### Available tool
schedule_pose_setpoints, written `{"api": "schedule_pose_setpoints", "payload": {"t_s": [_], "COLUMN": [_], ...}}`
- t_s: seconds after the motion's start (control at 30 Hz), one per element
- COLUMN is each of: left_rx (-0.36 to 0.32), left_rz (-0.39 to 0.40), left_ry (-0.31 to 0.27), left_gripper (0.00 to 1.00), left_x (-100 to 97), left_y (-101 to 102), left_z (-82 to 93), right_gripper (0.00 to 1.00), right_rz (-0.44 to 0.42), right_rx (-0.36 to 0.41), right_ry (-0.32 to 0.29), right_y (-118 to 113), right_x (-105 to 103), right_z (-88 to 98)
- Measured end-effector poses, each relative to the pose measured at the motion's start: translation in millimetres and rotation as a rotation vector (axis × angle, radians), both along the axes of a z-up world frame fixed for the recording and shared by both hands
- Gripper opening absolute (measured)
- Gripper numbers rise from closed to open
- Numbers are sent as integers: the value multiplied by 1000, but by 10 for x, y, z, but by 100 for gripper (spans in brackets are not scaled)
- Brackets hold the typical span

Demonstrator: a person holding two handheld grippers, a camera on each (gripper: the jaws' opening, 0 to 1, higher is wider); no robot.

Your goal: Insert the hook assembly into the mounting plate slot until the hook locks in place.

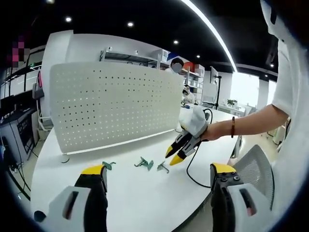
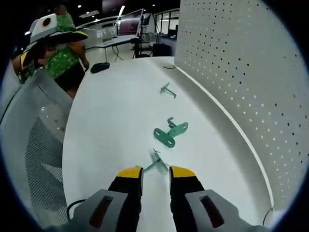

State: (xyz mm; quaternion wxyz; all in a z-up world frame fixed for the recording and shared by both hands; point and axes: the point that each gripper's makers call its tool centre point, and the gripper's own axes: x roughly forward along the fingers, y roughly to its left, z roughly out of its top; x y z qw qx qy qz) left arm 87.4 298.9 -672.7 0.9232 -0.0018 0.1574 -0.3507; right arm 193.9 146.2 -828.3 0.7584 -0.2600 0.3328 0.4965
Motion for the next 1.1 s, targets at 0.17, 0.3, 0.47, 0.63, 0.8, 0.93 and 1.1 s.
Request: {"api": "schedule_pose_setpoints", "payload": {"t_s": [0.17, 0.3, 0.47, 0.63, 0.8, 0.93, 1.1], "left_rx": [3, 3, 6, 7, 1, -2, -4], "left_rz": [5, 10, 5, 1, 13, 16, 16], "left_ry": [0, 3, 6, 8, 13, 15, 19], "left_gripper": [91, 90, 90, 90, 90, 90, 90], "left_x": [3, 10, 16, 11, 11, 11, 6], "left_y": [16, 30, 21, 24, 56, 54, 49], "left_z": [1, 0, -14, -21, -33, -43, -56], "right_gripper": [17, 16, 13, 12, 10, 9, 7], "right_rz": [30, 46, 67, 78, 101, 115, 145], "right_rx": [-34, -45, -62, -88, -106, -110, -123], "right_ry": [-8, -19, -31, -36, -41, -63, -71], "right_y": [3, 9, 23, 12, 13, 32, 67], "right_x": [30, 68, 111, 144, 142, 174, 175], "right_z": [-56, -64, -109, -151, -208, -201, -230]}}
